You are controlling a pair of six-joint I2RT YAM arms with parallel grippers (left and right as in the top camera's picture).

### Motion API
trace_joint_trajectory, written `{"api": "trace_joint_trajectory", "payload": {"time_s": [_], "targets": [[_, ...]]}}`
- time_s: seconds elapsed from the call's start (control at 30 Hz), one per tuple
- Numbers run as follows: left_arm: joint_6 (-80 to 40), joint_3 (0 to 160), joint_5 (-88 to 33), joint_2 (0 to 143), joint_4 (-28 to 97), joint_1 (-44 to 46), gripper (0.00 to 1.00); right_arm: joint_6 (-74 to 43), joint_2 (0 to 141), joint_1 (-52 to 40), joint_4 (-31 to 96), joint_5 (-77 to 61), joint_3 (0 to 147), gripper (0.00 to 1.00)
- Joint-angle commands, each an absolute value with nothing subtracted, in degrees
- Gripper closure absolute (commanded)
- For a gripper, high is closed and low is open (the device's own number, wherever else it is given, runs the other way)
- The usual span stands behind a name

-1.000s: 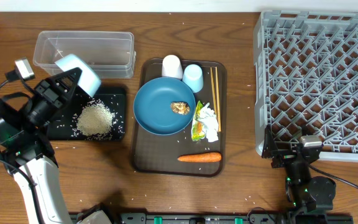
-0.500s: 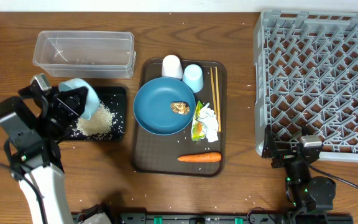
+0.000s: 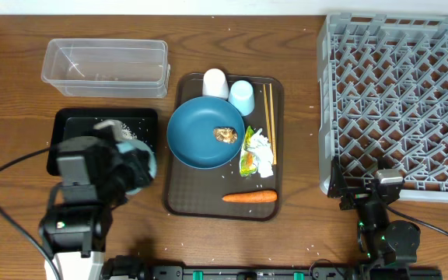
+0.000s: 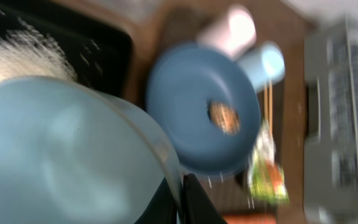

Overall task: Sort waste into correct bins and load items into the dishwasher rack
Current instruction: 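Carry the empty bowl back and set it on the brown tray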

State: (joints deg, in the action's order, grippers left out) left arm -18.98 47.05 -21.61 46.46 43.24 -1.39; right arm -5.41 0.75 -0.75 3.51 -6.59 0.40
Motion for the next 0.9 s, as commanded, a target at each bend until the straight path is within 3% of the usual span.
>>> {"api": "trace_joint_trajectory", "payload": {"time_s": [0.0, 0.23, 0.5, 0.87], "targets": [[-21.3, 47.8, -19.0, 46.5, 45.2, 4.3, 0.94, -5.1, 0.8, -0.2, 3.7, -6.4, 0.3, 0.01], [-31.7, 46.2, -15.0, 48.9, 47.5, 16.9, 0.94, -5.1, 0.8, -0.2, 3.7, -6.4, 0.3, 0.01], [-39.9, 46.1, -2.5, 60.5, 46.4, 32.8, 0.94, -5.1, 0.8, -0.2, 3.7, -6.4, 0.3, 0.01], [-43.2, 46.1, 4.3, 71.6, 38.7, 43.5, 0.94, -5.1, 0.8, -0.2, 3.7, -6.4, 0.3, 0.01]]}}
